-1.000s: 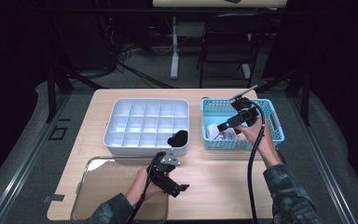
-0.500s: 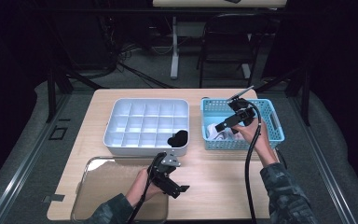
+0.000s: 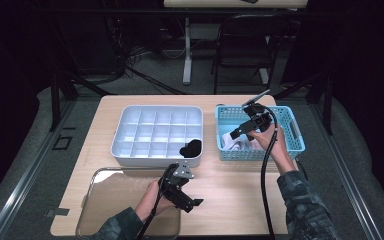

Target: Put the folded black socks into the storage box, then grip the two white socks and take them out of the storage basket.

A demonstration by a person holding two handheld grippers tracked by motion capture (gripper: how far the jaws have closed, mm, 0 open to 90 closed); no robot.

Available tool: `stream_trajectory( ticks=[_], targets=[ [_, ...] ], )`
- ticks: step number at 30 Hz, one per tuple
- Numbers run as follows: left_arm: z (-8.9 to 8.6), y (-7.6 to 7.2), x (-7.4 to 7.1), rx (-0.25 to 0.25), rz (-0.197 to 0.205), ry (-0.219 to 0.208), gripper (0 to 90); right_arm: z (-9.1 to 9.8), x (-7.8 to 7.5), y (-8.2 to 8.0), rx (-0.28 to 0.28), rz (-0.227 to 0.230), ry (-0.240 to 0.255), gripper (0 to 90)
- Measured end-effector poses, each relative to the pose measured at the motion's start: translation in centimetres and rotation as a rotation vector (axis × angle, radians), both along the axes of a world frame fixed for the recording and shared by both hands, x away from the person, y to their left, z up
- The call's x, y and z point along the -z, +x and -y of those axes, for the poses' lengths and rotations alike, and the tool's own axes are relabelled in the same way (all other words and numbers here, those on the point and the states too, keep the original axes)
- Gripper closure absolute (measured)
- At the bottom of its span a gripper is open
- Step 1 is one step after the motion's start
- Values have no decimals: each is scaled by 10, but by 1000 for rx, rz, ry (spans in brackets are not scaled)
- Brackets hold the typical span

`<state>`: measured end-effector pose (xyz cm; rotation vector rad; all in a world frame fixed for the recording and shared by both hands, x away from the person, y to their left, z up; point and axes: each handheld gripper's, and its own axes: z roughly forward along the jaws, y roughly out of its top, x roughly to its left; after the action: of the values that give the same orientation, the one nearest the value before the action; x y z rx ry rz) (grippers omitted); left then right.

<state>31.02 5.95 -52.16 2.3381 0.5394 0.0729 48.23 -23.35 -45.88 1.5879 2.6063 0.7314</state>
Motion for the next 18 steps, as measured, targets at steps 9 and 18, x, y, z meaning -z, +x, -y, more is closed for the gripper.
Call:
stream_trajectory(
  ticks=[9, 18],
  targets=[
    [2, -1, 1, 5, -2, -1, 1, -7, 4, 5, -5, -32, -9, 42],
    [2, -1, 2, 7, -6, 6, 1, -15, 19, 15, 23, -81, -35, 111]
  ],
)
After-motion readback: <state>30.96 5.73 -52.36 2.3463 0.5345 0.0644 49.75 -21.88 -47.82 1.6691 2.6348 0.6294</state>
